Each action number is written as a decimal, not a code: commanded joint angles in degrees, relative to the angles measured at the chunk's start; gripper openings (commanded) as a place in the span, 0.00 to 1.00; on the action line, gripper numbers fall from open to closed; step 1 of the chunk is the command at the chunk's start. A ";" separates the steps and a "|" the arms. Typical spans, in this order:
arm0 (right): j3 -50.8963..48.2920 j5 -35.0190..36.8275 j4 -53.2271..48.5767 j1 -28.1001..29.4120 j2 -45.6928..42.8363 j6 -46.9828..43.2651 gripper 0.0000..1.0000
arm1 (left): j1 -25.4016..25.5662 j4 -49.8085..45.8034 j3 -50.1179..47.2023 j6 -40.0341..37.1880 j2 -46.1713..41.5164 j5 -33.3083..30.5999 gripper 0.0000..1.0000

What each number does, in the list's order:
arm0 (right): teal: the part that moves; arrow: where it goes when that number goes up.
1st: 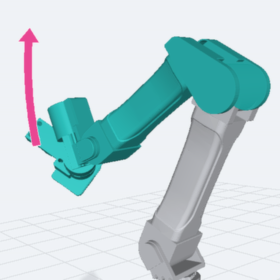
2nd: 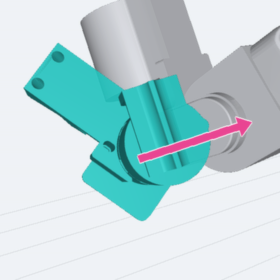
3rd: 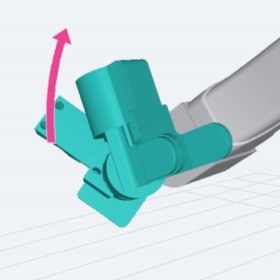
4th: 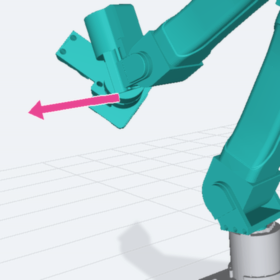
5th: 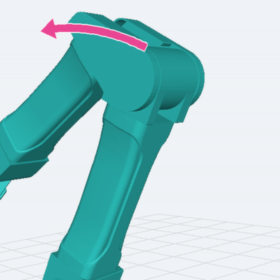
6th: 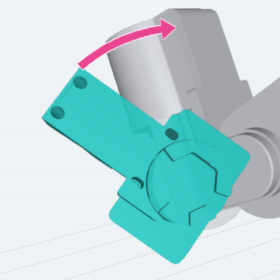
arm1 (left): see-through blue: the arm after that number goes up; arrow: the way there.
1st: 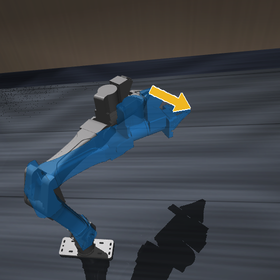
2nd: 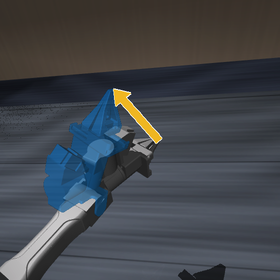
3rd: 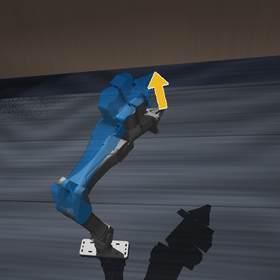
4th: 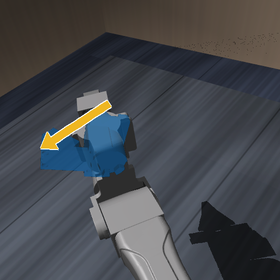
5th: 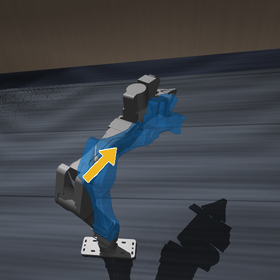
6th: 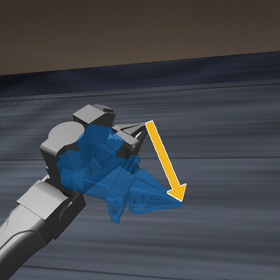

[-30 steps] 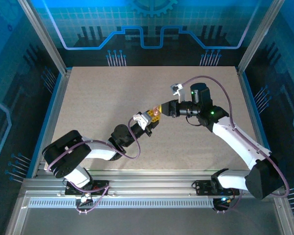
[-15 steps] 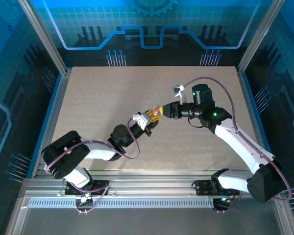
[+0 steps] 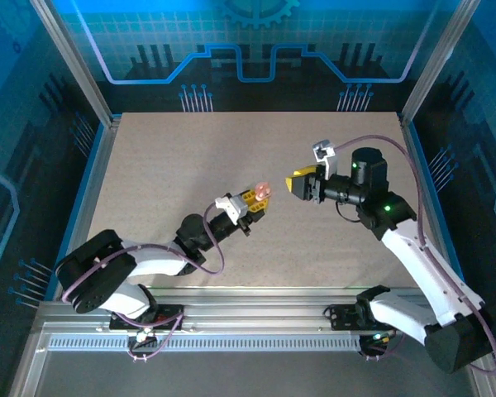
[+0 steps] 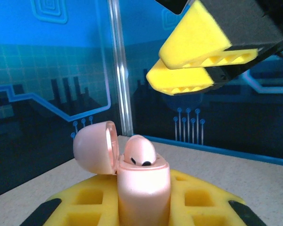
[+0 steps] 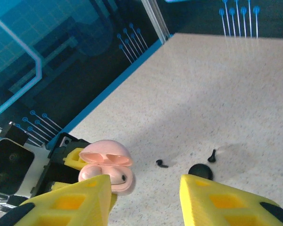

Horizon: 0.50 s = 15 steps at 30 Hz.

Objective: Insert the wireless bluetooth earbuds into the charging case

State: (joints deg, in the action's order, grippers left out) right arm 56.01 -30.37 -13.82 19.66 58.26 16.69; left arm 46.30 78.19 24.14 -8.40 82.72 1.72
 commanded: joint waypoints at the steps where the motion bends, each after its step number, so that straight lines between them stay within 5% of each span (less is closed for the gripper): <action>1: -2.22 -5.23 3.45 -2.30 -2.35 -7.00 0.44 | -0.22 2.09 -1.29 2.88 -2.70 5.07 0.18; 4: -3.19 -8.04 6.06 -3.13 -3.65 -9.04 0.55 | -0.25 2.11 -1.91 4.51 -4.63 6.72 0.18; 15: -0.70 -23.29 -7.06 -3.17 -3.23 -34.92 0.64 | -0.26 -0.94 -2.51 5.21 -8.81 14.99 0.20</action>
State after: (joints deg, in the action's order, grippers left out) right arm 54.48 -46.54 -17.58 17.02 55.92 -8.32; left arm 46.30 76.75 22.63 -4.32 75.77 13.65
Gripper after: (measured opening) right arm 0.632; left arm 0.206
